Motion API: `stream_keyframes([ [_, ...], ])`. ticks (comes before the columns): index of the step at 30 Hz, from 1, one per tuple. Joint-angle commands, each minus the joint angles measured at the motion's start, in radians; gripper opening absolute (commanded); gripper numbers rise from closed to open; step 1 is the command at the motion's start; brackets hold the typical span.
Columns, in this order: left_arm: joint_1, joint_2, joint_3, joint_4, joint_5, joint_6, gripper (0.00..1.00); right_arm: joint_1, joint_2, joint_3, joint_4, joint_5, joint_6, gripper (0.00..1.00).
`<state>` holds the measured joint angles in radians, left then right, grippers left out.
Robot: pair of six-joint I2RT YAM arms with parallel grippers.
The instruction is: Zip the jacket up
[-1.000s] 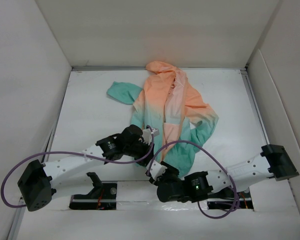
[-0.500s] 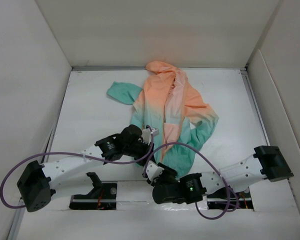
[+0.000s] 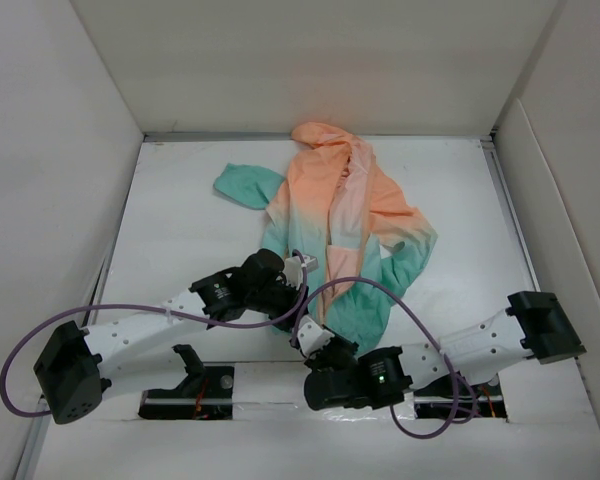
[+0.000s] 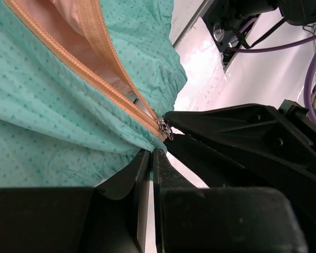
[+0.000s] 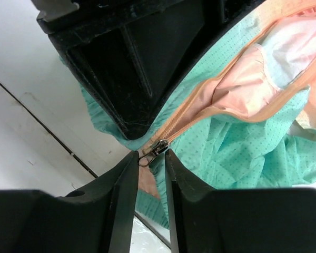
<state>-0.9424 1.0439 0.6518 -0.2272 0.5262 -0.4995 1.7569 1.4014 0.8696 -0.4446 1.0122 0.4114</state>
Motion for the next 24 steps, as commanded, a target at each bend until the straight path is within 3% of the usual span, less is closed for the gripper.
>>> stream_keyframes([
  [1, -0.006, -0.021, 0.020, 0.011, 0.037, -0.005, 0.00, 0.009, -0.018, 0.034, -0.013, 0.077, 0.058, 0.28],
  [10, -0.006, -0.018, 0.017, 0.006, 0.032, -0.004, 0.00, 0.009, -0.074, 0.011, 0.033, 0.005, -0.012, 0.03],
  [24, -0.016, -0.018, 0.012, -0.004, 0.020, -0.004, 0.00, 0.009, -0.123, -0.015, 0.095, -0.087, -0.095, 0.00],
])
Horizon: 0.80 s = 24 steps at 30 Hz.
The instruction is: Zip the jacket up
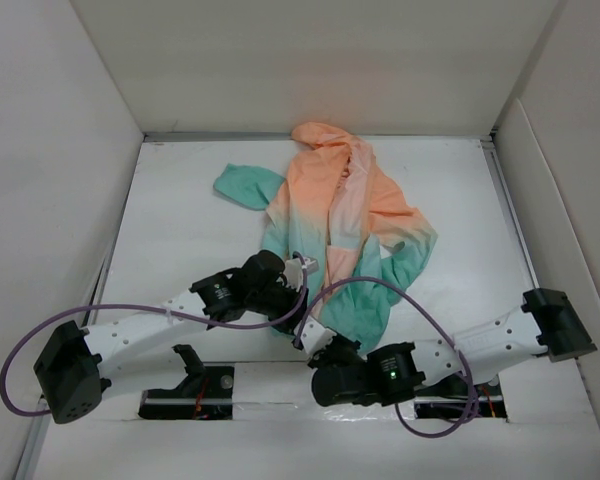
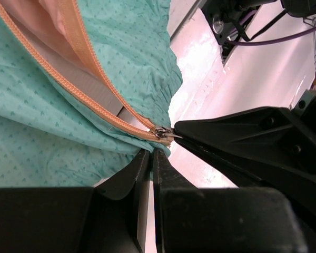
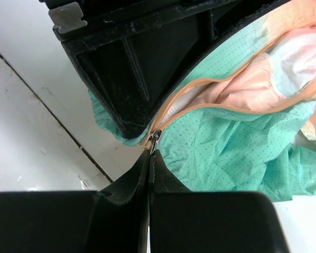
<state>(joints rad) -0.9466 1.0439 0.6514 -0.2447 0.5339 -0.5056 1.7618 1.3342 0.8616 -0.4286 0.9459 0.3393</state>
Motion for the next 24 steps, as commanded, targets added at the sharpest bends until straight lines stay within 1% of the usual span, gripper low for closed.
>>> stream_keyframes([
  [1, -0.029, -0.016, 0.014, 0.012, 0.005, 0.001, 0.00, 0.004, -0.085, -0.019, 0.083, -0.025, -0.026, 0.00],
  [5, -0.066, -0.010, 0.019, -0.005, -0.046, -0.011, 0.00, -0.054, -0.166, -0.062, 0.160, -0.091, -0.063, 0.00],
  [6, -0.078, -0.010, 0.019, -0.008, -0.052, -0.017, 0.00, -0.088, -0.185, -0.075, 0.183, -0.111, -0.077, 0.00],
  [7, -0.078, -0.016, 0.019, -0.008, -0.055, -0.020, 0.00, -0.106, -0.202, -0.085, 0.220, -0.157, -0.094, 0.00],
  [9, -0.078, -0.028, 0.013, -0.008, -0.064, -0.025, 0.00, -0.142, -0.251, -0.119, 0.258, -0.194, -0.108, 0.00],
  [10, -0.078, -0.041, 0.011, -0.008, -0.068, -0.031, 0.00, -0.178, -0.265, -0.130, 0.277, -0.240, -0.127, 0.00],
  [12, -0.078, -0.047, 0.013, -0.013, -0.074, -0.033, 0.00, -0.205, -0.288, -0.153, 0.332, -0.288, -0.138, 0.00],
  [15, -0.078, -0.051, 0.011, -0.016, -0.071, -0.034, 0.00, -0.215, -0.285, -0.154, 0.343, -0.306, -0.138, 0.00],
  [19, -0.078, -0.059, 0.011, -0.011, -0.055, -0.031, 0.00, -0.274, -0.276, -0.179, 0.415, -0.424, -0.149, 0.00],
  [23, -0.078, -0.088, 0.027, -0.047, -0.052, -0.021, 0.00, -0.379, -0.250, -0.174, 0.403, -0.450, -0.134, 0.00],
  [24, -0.078, -0.097, 0.033, -0.053, -0.055, -0.017, 0.00, -0.439, -0.248, -0.170, 0.403, -0.450, -0.134, 0.00],
])
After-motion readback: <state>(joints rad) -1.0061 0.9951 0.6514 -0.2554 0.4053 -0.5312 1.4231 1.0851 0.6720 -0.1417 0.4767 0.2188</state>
